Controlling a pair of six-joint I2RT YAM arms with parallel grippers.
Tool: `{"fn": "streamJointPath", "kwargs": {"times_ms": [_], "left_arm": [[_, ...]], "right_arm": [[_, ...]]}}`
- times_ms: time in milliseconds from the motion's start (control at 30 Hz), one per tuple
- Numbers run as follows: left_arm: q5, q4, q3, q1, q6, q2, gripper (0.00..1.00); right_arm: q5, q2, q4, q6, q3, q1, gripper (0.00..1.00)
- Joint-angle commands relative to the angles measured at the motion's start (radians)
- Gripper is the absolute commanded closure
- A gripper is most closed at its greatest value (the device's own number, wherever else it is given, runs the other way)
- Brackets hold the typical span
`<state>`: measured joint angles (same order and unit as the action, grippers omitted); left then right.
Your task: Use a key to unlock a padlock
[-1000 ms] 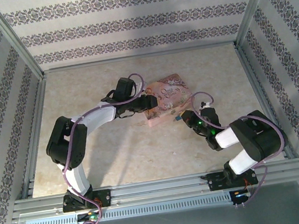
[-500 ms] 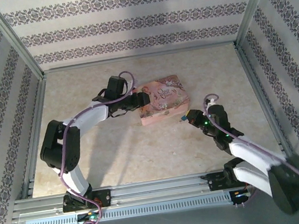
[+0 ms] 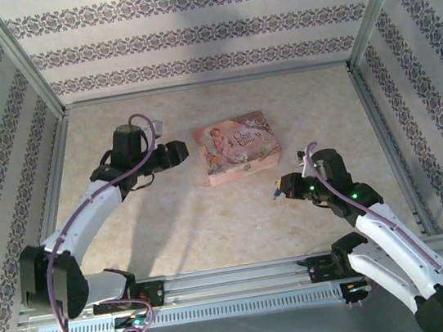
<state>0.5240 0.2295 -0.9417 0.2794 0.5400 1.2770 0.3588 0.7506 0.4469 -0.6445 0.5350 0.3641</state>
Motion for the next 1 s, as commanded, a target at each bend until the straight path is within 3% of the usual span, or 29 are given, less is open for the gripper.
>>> {"fn": "streamJointPath", "kwargs": {"times_ms": [0, 233, 533, 733, 967], "left_arm": [[-0.087, 0.051, 0.069, -0.022, -0.052, -0.088, 0.38], [-0.115, 0.086, 0.145, -0.053, -0.062, -0.172, 0.36], [-0.115, 0.099, 0.144, -0.07, -0.07, -0.176, 0.36], [-0.118, 0.106, 0.149, -0.081, -0.079, -0.178, 0.35], [-0.12, 0.11, 0.152, -0.096, -0.08, -0.179, 0.35]], "right_arm": [[0.046, 0.05, 0.106, 0.053, 0.056, 0.055, 1.0], [0.028, 0.29, 0.025, 0.034, 0.092, 0.18, 1.0], [0.08, 0.586, -0.118, 0.022, 0.135, 0.231, 1.0], [0.117, 0.703, -0.192, 0.023, 0.146, 0.24, 1.0], [0.131, 0.77, -0.212, 0.033, 0.163, 0.24, 0.88]]}}
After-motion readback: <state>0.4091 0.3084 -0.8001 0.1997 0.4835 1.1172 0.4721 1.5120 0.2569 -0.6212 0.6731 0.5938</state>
